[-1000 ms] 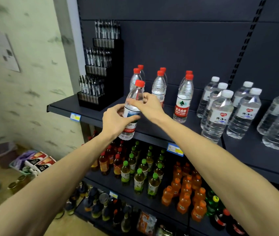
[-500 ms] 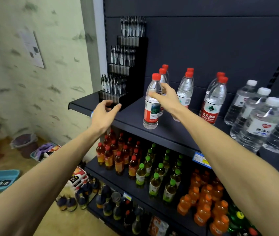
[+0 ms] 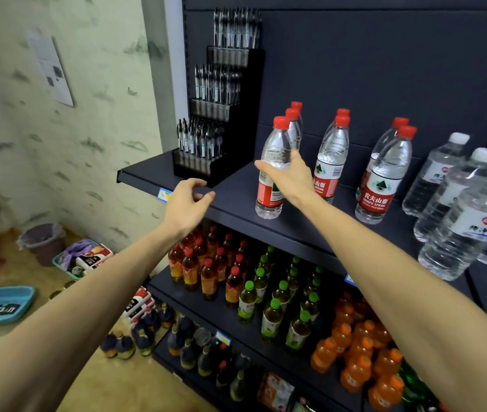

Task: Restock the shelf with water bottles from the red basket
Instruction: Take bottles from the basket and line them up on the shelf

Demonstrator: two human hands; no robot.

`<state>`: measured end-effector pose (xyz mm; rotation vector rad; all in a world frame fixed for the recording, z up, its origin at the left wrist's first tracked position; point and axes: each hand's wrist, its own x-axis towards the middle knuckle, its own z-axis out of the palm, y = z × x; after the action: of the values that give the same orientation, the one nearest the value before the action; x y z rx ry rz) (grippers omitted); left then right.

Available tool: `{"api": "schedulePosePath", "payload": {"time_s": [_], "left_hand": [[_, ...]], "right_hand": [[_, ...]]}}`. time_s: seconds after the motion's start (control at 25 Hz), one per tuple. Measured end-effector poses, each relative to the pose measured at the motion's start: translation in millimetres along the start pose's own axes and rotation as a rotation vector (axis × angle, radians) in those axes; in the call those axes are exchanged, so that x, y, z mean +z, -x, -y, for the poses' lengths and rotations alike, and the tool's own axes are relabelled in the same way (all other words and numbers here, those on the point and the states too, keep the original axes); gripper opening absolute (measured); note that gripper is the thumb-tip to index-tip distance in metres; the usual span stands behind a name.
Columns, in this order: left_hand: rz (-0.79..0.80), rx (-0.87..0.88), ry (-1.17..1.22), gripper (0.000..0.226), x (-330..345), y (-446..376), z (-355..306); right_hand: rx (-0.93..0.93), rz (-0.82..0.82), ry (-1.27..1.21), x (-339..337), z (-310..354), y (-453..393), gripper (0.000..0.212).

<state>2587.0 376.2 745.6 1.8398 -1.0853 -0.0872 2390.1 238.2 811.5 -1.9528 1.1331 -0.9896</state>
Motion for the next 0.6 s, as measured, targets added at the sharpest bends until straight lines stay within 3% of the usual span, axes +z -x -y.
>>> {"api": "schedulePosePath", "payload": {"time_s": [0.16,0.36,0.52,0.6], "left_hand": [[-0.003,-0.001,-0.006,0.036,4.6,-1.3,7.4],[0.019,0.027,-0.018,0.034,11.1,1.3,2.9],[0.028,0.065,-0.037,0.033,11.6,4.5,-0.3],[0.032,0.065,-0.043,0.033,11.2,6.4,-0.5]], "right_hand": [[0.023,0.014,-0.136,-0.6,-12.2,-0.2,0.058],[0.002,-0.168,0.135,7.9,-12.3,13.0,0.079],[0.036,0.056,0.011,4.3,-34.9,14.8,0.069],[0.034,0.068,0.007,1.9,-47.1,16.1,0.063]]}}
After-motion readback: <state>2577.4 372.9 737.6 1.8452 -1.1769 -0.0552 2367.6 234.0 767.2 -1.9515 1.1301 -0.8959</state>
